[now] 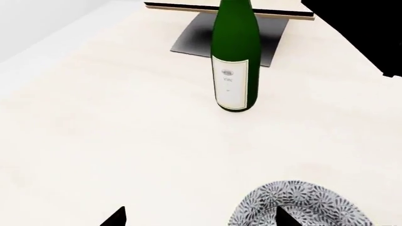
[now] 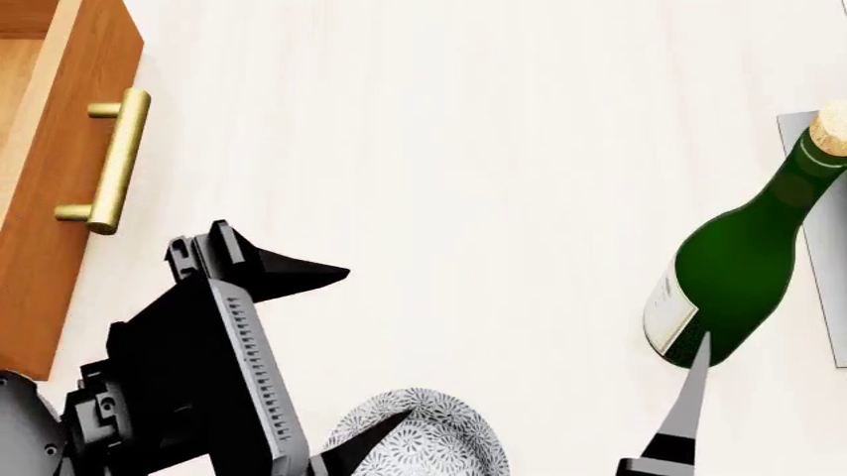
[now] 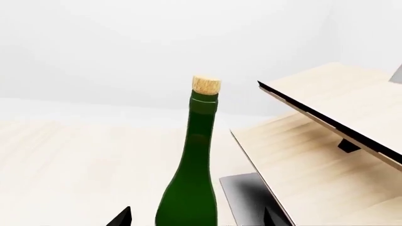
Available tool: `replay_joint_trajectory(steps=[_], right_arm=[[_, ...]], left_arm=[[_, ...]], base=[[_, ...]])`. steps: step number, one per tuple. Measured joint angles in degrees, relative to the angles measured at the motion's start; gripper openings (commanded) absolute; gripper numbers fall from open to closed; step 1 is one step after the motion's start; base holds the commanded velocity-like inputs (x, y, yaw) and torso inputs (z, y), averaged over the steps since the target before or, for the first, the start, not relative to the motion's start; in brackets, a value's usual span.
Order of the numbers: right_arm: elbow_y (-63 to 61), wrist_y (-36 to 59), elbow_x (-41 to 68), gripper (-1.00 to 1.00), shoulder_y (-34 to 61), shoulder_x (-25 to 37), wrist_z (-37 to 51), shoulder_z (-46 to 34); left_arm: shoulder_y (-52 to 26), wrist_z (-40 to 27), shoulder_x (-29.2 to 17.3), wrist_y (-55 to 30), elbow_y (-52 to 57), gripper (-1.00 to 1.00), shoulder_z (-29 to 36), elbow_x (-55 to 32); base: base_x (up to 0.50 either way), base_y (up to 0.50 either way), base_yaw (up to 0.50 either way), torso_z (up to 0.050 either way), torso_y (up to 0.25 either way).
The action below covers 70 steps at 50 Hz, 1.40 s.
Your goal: Put the bowl on top of the cabinet.
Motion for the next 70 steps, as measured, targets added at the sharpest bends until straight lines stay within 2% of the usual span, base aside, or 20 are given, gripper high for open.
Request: replay_joint_trajectory(steps=[20,40,54,70], right_arm=[[0.63,-0.53,0.16,1.00,-0.34,0.49,-0.31,-0.62],[1.36,-1.68,0.78,1.00,-1.18,0.82,-0.64,-0.36],[1.99,-2.27,0.88,1.00,-1.41,0.97,-0.71,-0.54],[2.64,-2.79,0.78,1.00,-1.54,1.13,-0.72,-0.97]], left_arm=[[-3.97,5.31,1.68,4.67,-8.01,1.00,6.70,4.98],[-9.84,13.54,4.19,-0.55,-10.95,1.00,12.57,2.58],[-12.25,15.41,5.26,-2.20,-13.62,1.00,15.48,3.30],[-13.23,14.94,5.74,-0.46,-18.13,1.00,18.26,6.71]], base=[[0.00,0.00,0.00,0.000,0.000],[0.00,0.00,0.00,0.000,0.000],[0.00,0.00,0.00,0.000,0.000],[0.00,0.00,0.00,0.000,0.000]])
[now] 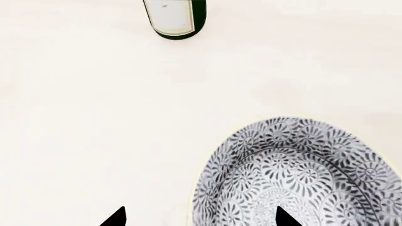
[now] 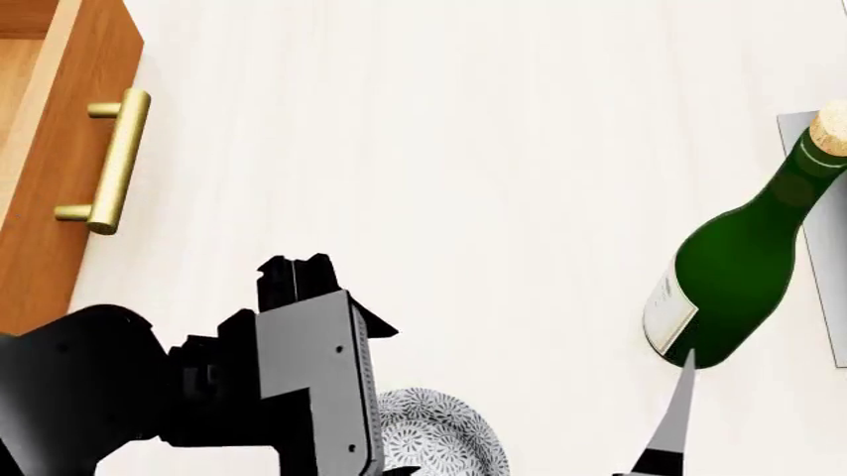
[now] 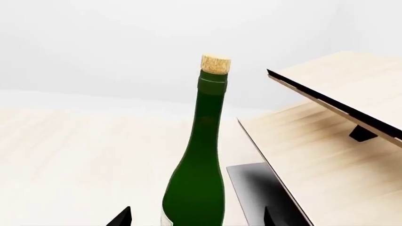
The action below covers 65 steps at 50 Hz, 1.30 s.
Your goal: Put the bowl on top of the cabinet.
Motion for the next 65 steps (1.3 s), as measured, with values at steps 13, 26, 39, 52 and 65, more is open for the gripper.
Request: replay_joint_trajectory(steps=[13,26,39,52,65], right_arm=[[0.13,-0.19,-0.18,1.00,-0.12,0.20,0.10,-0.40],[0.57,-0.72,-0.35,1.00,-0.32,0.36,0.12,-0.71],[0.98,-1.29,-0.40,1.00,-0.62,0.55,0.13,-0.87],[0.93,-1.27,-0.34,1.00,-0.67,0.78,0.34,-0.95],[0.40,-0.73,-0.24,1.00,-0.44,1.14,0.66,-1.07]], left_arm=[[0.05,-0.76,0.09,2.59,-2.34,1.00,1.60,1.76],[-0.38,-0.92,0.14,4.06,-3.91,1.00,2.07,0.14],[-0.55,-0.97,0.45,5.67,-6.88,-1.00,2.35,-2.56],[0.82,-0.66,0.54,8.56,-8.14,-1.00,3.01,-0.34],[1.04,-0.80,0.00,9.89,-7.16,-1.00,2.84,1.43]], base=[[0.00,0.00,0.00,0.000,0.000],[0.00,0.00,0.00,0.000,-0.001],[0.00,0.00,0.00,0.000,-0.005],[0.00,0.00,0.00,0.000,-0.003],[0.00,0.00,0.00,0.000,-0.002]])
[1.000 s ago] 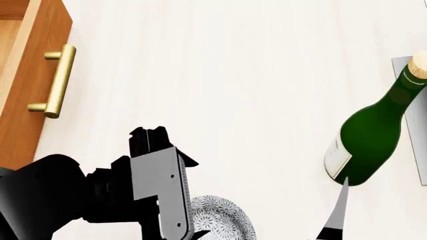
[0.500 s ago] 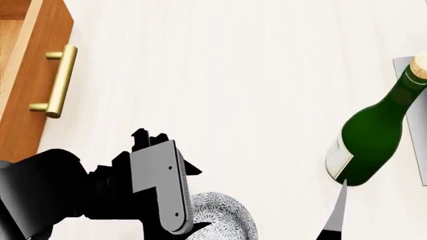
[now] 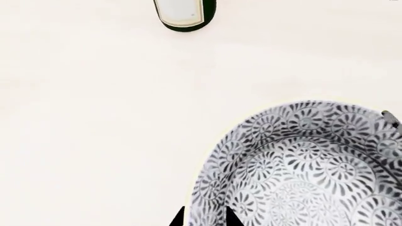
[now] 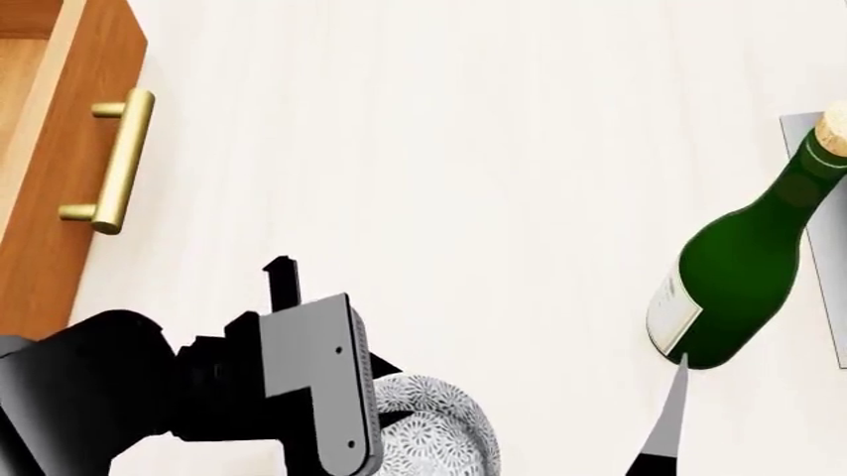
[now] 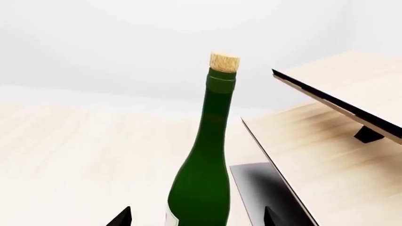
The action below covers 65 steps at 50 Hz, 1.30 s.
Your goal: Put the bowl on top of the cabinet.
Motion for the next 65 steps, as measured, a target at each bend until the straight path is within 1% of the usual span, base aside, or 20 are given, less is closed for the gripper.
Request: replay_joint_trajectory(steps=[7,27,35,40,52,57,65], right_arm=[[-0.59,0.43,-0.08,1.00,0.17,0.21,0.24,-0.22],[-3.58,2.49,-0.37,1.00,0.89,0.98,1.18,-1.03],[-4.33,2.93,-0.26,1.00,0.91,1.23,1.45,-0.98],[-4.59,3.14,-0.17,1.00,0.96,1.38,1.58,-0.97],[-5.17,3.92,0.02,1.00,1.44,1.72,1.85,-1.27],[-5.63,4.51,0.21,1.00,1.77,1.94,1.99,-1.38],[-6.23,5.27,0.54,1.00,2.09,2.29,2.19,-1.36]], left_arm=[[-0.43,0.20,-1.00,-1.13,2.51,-1.00,-0.88,-0.64],[-5.09,-0.86,-5.06,-6.73,10.47,-1.00,-7.56,-2.17],[-7.44,-1.37,-5.40,-8.66,11.88,-1.00,-11.04,-3.88],[-9.21,-2.23,-4.87,-9.79,11.50,-1.00,-14.35,-5.44],[-14.76,-5.44,-2.50,-10.13,5.81,-1.00,-23.27,-7.41],[-17.62,-7.46,-0.81,-8.97,0.33,-1.00,-27.14,-7.34],[-22.72,-12.53,2.37,-6.73,-10.23,-1.00,-34.61,-7.01]], base=[[0.00,0.00,0.00,0.000,-0.001],[0.00,0.00,0.00,0.000,0.000],[0.00,0.00,0.00,0.000,0.000],[0.00,0.00,0.00,0.000,0.000],[0.00,0.00,0.00,0.000,0.000],[0.00,0.00,0.00,0.000,0.000],[0.00,0.00,0.00,0.000,0.000]])
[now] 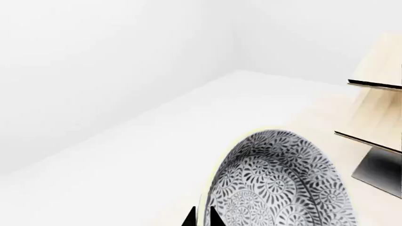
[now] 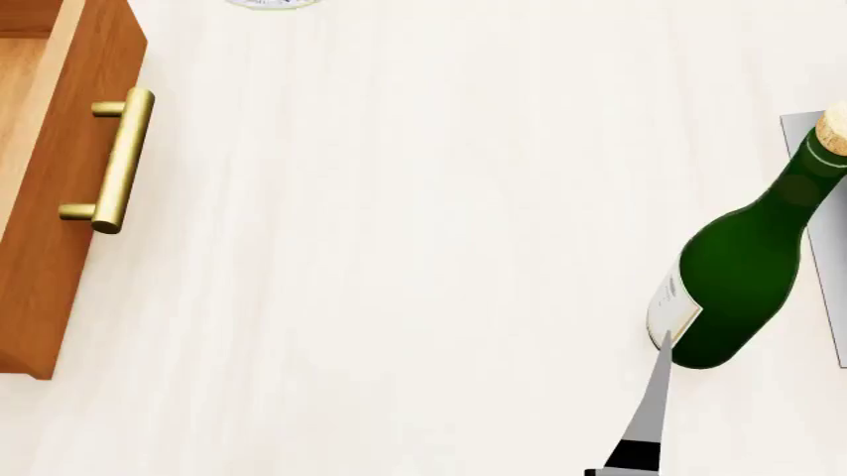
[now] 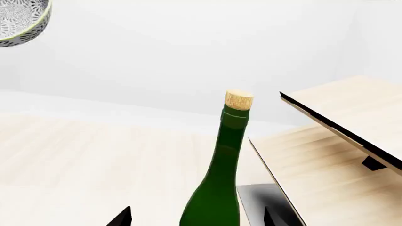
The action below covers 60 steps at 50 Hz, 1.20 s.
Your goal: Put the bowl on top of the cabinet.
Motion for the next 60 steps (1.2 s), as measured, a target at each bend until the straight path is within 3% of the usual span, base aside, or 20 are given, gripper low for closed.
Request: replay_joint_trajectory(steps=[19,33,45,60], right_arm=[[-0.53,0.93,0.08,1.00,0.53,0.53,0.41,-0.51],[-0.73,1.21,-0.01,1.00,0.60,0.76,0.76,-0.81],[-0.99,1.56,-0.05,1.00,0.84,0.98,1.04,-1.15],[-1.17,1.83,0.01,1.00,1.07,1.30,1.28,-1.40]], left_arm=[[-12.01,-12.38,4.57,7.13,-23.85,-1.00,-11.45,3.47],[-22.26,-21.16,3.75,17.22,-45.91,-1.00,-20.23,4.67],[-28.58,-26.22,1.64,25.11,-60.96,-1.00,-24.80,5.66],[-31.94,-31.90,-1.23,27.50,-66.91,-1.00,-32.23,8.42]], base=[[0.00,0.00,0.00,0.000,0.000],[0.00,0.00,0.00,0.000,0.000],[0.00,0.00,0.00,-0.013,0.250],[0.00,0.00,0.00,-0.013,0.250]])
